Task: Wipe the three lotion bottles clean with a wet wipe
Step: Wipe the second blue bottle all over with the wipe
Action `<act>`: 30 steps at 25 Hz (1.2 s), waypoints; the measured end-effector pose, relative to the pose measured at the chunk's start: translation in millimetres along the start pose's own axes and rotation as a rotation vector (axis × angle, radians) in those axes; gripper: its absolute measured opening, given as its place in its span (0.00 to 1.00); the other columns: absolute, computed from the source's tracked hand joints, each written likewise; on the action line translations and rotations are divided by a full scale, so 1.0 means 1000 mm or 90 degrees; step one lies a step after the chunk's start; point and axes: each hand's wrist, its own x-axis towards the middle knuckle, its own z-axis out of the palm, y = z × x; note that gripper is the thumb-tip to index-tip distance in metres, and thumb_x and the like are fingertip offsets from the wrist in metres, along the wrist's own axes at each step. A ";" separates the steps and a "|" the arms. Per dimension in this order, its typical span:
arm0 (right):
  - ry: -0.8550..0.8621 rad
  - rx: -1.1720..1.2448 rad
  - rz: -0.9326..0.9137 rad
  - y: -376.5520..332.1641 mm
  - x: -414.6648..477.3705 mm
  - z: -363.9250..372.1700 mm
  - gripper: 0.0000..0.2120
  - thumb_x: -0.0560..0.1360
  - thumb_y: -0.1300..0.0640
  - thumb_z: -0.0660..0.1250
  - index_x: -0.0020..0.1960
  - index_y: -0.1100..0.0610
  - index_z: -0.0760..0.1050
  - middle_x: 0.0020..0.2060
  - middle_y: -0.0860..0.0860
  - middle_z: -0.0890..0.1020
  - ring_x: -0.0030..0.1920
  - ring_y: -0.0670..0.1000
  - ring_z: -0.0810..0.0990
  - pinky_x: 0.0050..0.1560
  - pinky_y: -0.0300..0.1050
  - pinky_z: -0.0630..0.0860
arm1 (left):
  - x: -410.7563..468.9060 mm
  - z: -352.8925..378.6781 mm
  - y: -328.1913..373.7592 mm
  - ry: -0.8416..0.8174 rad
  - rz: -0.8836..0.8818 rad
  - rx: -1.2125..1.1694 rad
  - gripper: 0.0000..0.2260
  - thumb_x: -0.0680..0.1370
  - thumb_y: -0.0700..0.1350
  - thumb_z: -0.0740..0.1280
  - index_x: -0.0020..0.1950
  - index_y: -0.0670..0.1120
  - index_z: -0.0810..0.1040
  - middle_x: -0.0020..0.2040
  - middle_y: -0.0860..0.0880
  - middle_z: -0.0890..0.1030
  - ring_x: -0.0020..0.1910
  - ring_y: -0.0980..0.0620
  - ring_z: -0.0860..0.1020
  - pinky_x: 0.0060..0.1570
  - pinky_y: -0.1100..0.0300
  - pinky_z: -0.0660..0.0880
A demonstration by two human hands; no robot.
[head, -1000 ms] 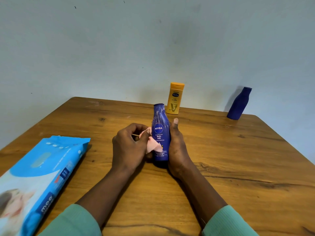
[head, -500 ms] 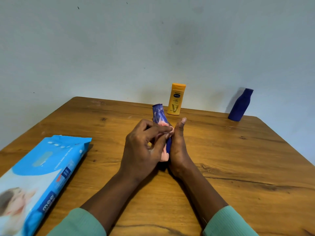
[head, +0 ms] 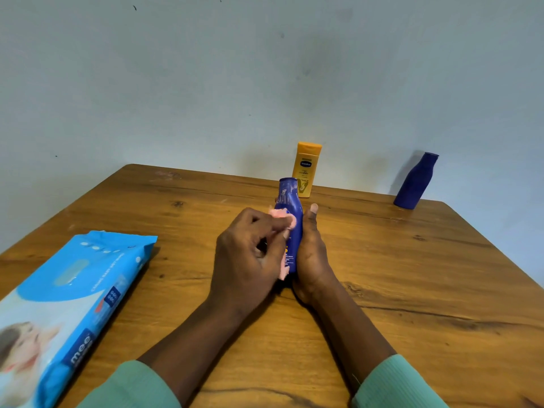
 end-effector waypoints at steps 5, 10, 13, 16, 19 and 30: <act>-0.045 -0.065 -0.013 0.005 -0.002 -0.007 0.33 0.83 0.33 0.49 0.65 0.56 0.79 0.49 0.59 0.87 0.53 0.59 0.86 0.53 0.53 0.83 | -0.001 0.002 0.001 -0.017 0.045 0.022 0.12 0.79 0.45 0.71 0.62 0.49 0.85 0.54 0.51 0.81 0.53 0.58 0.80 0.50 0.67 0.80; -0.116 -0.124 -0.003 0.000 -0.005 -0.002 0.35 0.81 0.30 0.48 0.67 0.55 0.76 0.41 0.59 0.85 0.32 0.54 0.84 0.31 0.45 0.79 | 0.017 -0.011 -0.012 0.104 -0.160 -0.157 0.09 0.79 0.47 0.74 0.58 0.55 0.85 0.54 0.57 0.85 0.53 0.57 0.84 0.45 0.61 0.83; -0.123 -0.115 -0.016 0.000 -0.006 0.000 0.35 0.79 0.30 0.50 0.65 0.57 0.75 0.41 0.61 0.85 0.32 0.56 0.83 0.32 0.47 0.81 | 0.015 -0.011 -0.019 0.081 -0.272 -0.227 0.08 0.79 0.47 0.73 0.58 0.51 0.85 0.51 0.56 0.87 0.51 0.53 0.85 0.44 0.55 0.85; -0.107 -0.126 -0.012 0.000 -0.005 0.000 0.31 0.81 0.32 0.50 0.65 0.54 0.76 0.46 0.59 0.87 0.40 0.58 0.87 0.37 0.50 0.84 | 0.012 -0.015 -0.016 0.085 -0.169 -0.145 0.12 0.78 0.48 0.73 0.60 0.49 0.85 0.54 0.55 0.85 0.54 0.56 0.84 0.47 0.62 0.83; -0.075 -0.122 -0.016 -0.003 -0.005 0.002 0.26 0.84 0.35 0.51 0.62 0.52 0.79 0.51 0.60 0.88 0.53 0.61 0.88 0.55 0.58 0.85 | 0.008 -0.007 -0.006 0.036 0.019 -0.001 0.12 0.79 0.47 0.72 0.61 0.48 0.85 0.53 0.51 0.81 0.53 0.57 0.81 0.49 0.69 0.79; -0.103 -0.180 -0.041 0.003 -0.010 0.005 0.31 0.82 0.32 0.50 0.63 0.54 0.79 0.45 0.59 0.88 0.42 0.59 0.87 0.37 0.49 0.83 | 0.014 -0.015 -0.012 0.139 -0.161 -0.116 0.11 0.78 0.48 0.74 0.61 0.52 0.84 0.56 0.56 0.85 0.55 0.59 0.83 0.46 0.62 0.84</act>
